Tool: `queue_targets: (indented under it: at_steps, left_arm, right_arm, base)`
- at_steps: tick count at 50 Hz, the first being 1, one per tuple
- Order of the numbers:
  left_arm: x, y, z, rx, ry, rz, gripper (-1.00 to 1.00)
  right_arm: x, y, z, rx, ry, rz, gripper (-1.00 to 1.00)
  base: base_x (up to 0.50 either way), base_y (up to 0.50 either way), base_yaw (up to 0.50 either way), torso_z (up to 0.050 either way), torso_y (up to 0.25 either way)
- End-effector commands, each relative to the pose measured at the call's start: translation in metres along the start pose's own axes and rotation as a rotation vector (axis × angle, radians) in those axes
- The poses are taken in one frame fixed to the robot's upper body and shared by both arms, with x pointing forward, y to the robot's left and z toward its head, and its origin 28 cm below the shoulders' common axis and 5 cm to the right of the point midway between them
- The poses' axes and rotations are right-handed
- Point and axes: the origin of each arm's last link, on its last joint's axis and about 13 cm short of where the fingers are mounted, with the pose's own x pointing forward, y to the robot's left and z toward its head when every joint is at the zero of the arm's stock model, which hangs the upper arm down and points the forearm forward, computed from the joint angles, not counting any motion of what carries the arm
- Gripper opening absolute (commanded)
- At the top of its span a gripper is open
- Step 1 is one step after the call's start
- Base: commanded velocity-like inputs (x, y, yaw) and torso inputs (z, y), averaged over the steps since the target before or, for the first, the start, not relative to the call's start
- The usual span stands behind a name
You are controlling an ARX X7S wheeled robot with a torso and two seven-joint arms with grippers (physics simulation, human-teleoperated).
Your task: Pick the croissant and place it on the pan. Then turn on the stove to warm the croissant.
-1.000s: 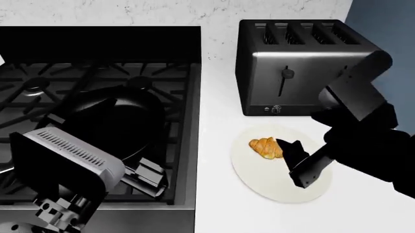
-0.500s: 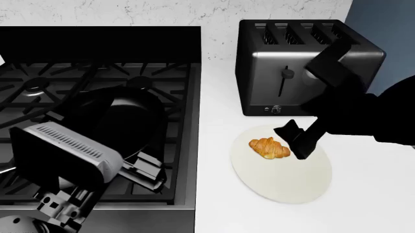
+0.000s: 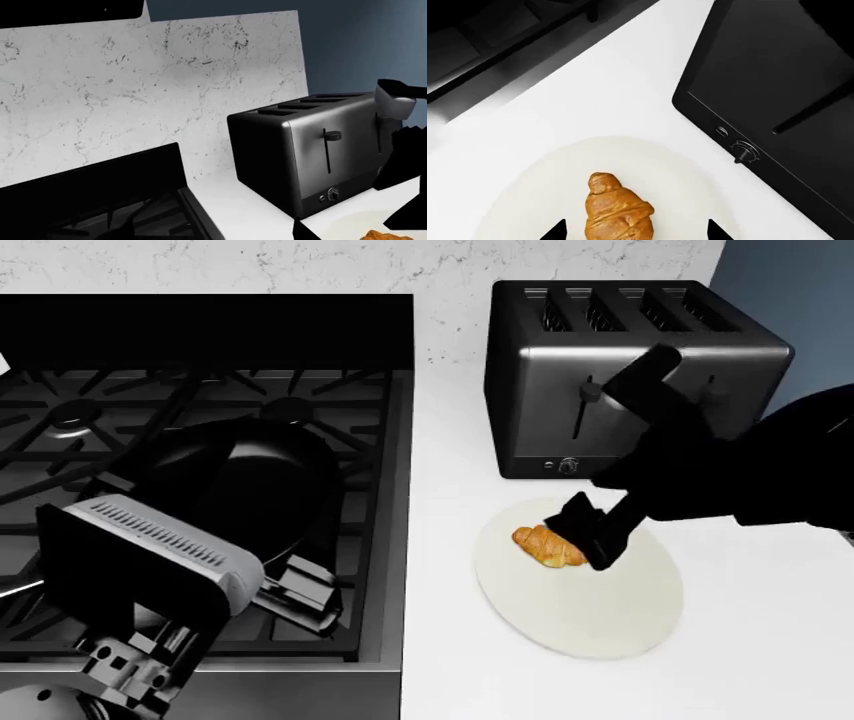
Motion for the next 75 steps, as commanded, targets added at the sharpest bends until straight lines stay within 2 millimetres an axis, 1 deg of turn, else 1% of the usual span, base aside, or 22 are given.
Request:
queue_targets:
  at_steps: [1, 8, 15, 16, 54, 66, 75]
  left_arm:
    - [0.002, 0.000, -0.005, 0.007, 0.009, 0.001, 1.00]
    - [0.001, -0.001, -0.004, 0.015, 0.010, 0.001, 1.00]
    - [-0.001, 0.000, -0.004, 0.019, 0.011, 0.005, 1.00]
    - [-0.002, 0.000, -0.004, 0.017, 0.013, 0.009, 1.00]
    - [-0.003, 0.000, -0.004, 0.023, 0.016, 0.015, 1.00]
    - [-0.006, -0.001, -0.001, 0.021, 0.014, 0.016, 1.00]
    - [-0.006, 0.000, -0.002, 0.022, 0.016, 0.016, 1.00]
  right_arm:
    - [0.008, -0.004, -0.002, 0.073, 0.002, 0.043, 1.00]
    - [0.017, -0.004, -0.009, 0.072, 0.013, 0.048, 1.00]
    - [0.025, -0.002, -0.012, 0.066, 0.018, 0.072, 1.00]
    - [0.034, -0.001, -0.013, 0.053, 0.025, 0.082, 1.00]
    - [0.049, -0.001, -0.024, 0.052, 0.055, 0.088, 1.00]
    - [0.048, -0.001, -0.025, 0.048, 0.065, 0.084, 1.00]
    - [0.052, -0.001, -0.025, 0.048, 0.068, 0.076, 1.00]
  base:
    - [0.00, 0.00, 0.00, 0.000, 0.000]
    - [0.00, 0.00, 0.00, 0.000, 0.000]
    - [0.00, 0.00, 0.00, 0.000, 0.000]
    - [0.00, 0.00, 0.00, 0.000, 0.000]
    - [0.00, 0.00, 0.00, 0.000, 0.000]
    - [0.00, 0.00, 0.00, 0.000, 0.000]
    - [0.00, 0.00, 0.00, 0.000, 0.000]
